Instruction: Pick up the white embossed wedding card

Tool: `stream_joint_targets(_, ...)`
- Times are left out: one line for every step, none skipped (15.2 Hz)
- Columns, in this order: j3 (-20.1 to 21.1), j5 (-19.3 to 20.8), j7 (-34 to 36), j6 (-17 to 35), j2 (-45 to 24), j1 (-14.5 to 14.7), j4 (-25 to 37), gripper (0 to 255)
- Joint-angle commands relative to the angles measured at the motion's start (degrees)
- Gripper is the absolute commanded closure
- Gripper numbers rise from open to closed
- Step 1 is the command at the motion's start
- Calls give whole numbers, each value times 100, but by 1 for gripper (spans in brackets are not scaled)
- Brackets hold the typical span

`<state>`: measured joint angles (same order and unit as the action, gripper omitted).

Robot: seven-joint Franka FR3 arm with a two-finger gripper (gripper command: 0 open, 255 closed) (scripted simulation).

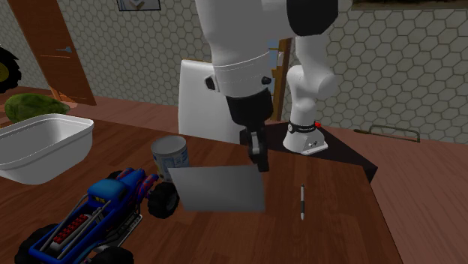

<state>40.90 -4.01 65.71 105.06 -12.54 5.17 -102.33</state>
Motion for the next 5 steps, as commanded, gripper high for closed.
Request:
stream_joint_targets(10, -28, 9, -152, 48, -7, 113, 255)
stream_joint_targets(14, -37, 13, -224, 64, -10, 172, 255)
stream_joint_targets(17, -46, 18, -297, 80, -12, 233, 255)
stream_joint_targets(17, -48, 19, -308, 83, -13, 242, 255)
stream_joint_targets(17, -47, 19, -308, 82, -12, 242, 255)
